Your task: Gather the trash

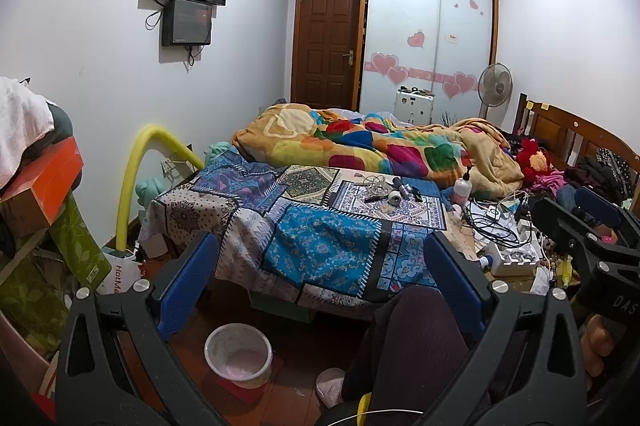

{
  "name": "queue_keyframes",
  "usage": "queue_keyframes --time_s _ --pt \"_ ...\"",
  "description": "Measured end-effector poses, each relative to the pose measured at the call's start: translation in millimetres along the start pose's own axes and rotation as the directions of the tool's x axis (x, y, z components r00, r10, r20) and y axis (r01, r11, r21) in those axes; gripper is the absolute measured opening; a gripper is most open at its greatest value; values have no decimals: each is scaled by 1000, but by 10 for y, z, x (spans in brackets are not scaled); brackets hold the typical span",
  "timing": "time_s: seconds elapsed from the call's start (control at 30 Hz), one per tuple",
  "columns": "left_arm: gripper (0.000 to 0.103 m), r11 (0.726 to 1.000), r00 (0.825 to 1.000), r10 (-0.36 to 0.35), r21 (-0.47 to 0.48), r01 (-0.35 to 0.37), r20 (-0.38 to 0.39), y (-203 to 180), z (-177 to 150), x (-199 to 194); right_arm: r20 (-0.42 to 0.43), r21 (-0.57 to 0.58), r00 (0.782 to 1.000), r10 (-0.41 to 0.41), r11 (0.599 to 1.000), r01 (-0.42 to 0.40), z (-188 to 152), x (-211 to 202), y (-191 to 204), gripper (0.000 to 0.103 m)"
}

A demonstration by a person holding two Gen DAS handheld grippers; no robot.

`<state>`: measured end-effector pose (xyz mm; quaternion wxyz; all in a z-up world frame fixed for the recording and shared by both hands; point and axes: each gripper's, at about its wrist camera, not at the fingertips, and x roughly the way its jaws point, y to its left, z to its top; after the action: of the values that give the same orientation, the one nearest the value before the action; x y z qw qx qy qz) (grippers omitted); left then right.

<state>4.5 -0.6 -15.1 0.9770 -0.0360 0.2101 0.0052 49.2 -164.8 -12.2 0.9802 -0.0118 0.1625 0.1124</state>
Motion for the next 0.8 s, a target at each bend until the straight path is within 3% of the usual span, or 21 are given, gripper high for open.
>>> queue_keyframes --time_s 0.8 --pt "103 1000 1000 1 -3 -1 -3 -49 12 -24 -10 7 1000 7 1000 -7 -52 16 108 103"
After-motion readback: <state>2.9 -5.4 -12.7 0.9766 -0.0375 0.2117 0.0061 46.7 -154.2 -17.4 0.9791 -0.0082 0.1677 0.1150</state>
